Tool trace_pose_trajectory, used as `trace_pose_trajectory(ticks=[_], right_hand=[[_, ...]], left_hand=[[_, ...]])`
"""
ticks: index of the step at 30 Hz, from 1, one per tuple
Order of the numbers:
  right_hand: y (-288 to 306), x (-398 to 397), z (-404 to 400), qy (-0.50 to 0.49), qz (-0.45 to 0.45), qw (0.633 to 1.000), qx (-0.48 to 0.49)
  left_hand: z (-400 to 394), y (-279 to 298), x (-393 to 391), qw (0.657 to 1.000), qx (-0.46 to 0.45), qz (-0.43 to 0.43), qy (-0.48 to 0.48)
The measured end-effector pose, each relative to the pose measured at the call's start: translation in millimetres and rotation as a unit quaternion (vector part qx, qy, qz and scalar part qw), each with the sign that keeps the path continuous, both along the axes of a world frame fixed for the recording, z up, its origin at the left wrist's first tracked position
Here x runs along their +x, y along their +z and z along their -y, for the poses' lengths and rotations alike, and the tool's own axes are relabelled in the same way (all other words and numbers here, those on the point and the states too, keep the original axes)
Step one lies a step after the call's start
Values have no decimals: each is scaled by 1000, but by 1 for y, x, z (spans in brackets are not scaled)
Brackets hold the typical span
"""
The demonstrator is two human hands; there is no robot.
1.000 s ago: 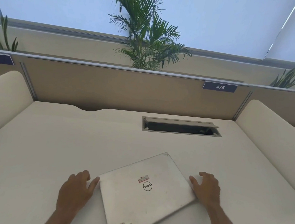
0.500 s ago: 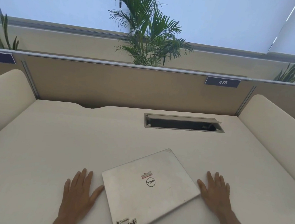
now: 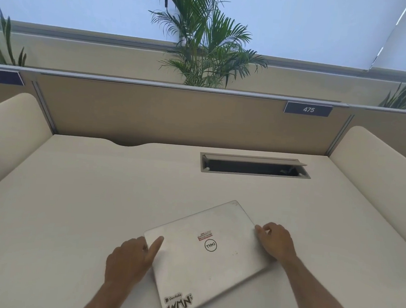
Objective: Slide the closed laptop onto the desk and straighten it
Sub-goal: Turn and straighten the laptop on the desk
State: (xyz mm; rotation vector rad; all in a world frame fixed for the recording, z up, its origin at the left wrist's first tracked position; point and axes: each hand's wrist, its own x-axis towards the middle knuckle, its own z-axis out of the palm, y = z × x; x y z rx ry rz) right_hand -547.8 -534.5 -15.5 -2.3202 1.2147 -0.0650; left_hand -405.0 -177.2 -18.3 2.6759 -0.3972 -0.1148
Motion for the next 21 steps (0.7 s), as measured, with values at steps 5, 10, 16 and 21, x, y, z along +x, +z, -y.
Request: trace_pose_trajectory(ticks=[5, 10, 16, 21], right_hand=[[9, 22, -23, -14, -28, 998, 63], [15, 28, -33, -43, -57, 994, 85], [20, 28, -37, -58, -51, 992, 100], [23, 29, -46, -76, -46, 991, 99]], left_hand=[[15, 5, -3, 998, 27, -49, 37], [21, 9, -2, 994, -15, -86, 61], [27, 9, 1, 987, -29, -131, 85], [31, 9, 9, 979, -53, -163, 107]])
